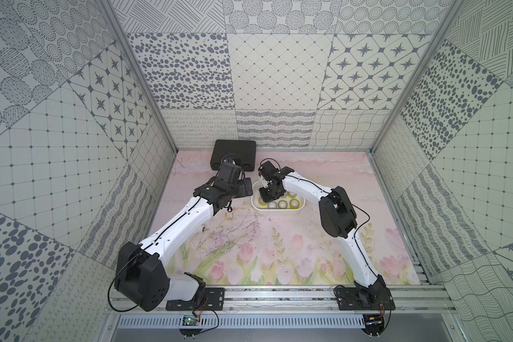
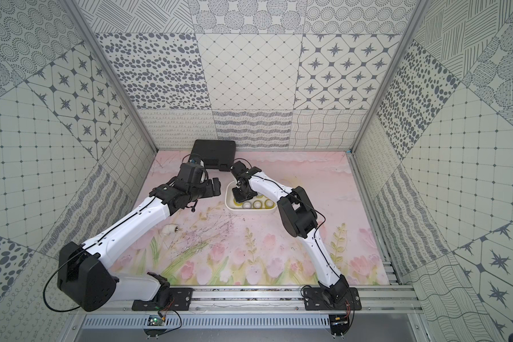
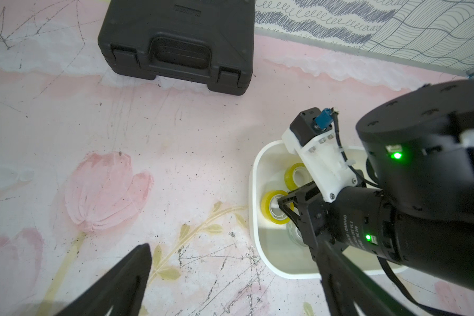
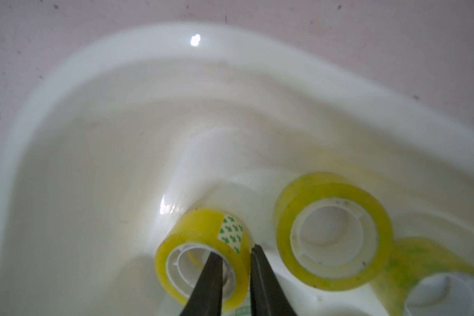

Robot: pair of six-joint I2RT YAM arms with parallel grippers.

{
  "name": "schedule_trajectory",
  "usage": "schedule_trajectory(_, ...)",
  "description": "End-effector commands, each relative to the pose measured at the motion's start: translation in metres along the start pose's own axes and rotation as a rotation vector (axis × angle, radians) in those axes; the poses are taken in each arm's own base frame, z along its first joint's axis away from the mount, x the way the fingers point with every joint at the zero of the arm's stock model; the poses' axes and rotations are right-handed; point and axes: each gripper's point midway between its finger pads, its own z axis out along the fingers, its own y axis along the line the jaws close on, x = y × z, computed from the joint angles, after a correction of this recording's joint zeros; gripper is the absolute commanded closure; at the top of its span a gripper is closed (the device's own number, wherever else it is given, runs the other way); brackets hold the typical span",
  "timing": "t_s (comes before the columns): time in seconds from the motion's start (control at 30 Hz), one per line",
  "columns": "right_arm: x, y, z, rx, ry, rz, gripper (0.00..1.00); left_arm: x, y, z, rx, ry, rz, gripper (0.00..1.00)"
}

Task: Put the transparent tape into the storage box
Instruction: Place the tape in the storage box, then reset both arms

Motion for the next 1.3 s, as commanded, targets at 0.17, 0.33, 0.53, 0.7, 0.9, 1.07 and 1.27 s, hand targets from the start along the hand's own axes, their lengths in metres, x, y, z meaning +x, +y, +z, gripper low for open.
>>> schedule_trajectory(0.17, -0.032, 0.008, -0.032, -0.012, -0.111, 0.01, 0.68, -0.008, -0.002, -0.003, 0.025, -0.037, 0.002, 0.01)
schedule_trajectory(0.33, -0.043, 0.009, -0.055, -0.006, -0.154, 0.009, 0.63, -0.01, -0.002, -0.005, 0.031, -0.046, 0.002, 0.01)
schedule_trajectory(0.53, -0.057, -0.002, -0.11, 0.062, -0.258, 0.01, 0.22, -0.018, -0.003, -0.008, 0.033, -0.084, 0.013, 0.01)
schedule_trajectory(0.7, -0.056, -0.024, -0.154, 0.15, -0.329, 0.037, 0.03, -0.026, 0.002, -0.011, -0.002, -0.121, 0.026, 0.01)
schedule_trajectory(0.9, -0.034, -0.078, -0.196, 0.28, -0.379, 0.17, 0.03, -0.03, 0.017, -0.012, -0.05, -0.239, 0.052, 0.01)
schedule_trajectory(1.07, -0.002, -0.145, -0.219, 0.336, -0.431, 0.362, 0.04, -0.025, 0.033, -0.01, -0.111, -0.321, 0.136, 0.01)
schedule_trajectory(1.27, 0.032, -0.201, -0.251, 0.269, -0.72, 0.444, 0.03, -0.006, 0.061, 0.004, -0.157, -0.312, 0.174, 0.01)
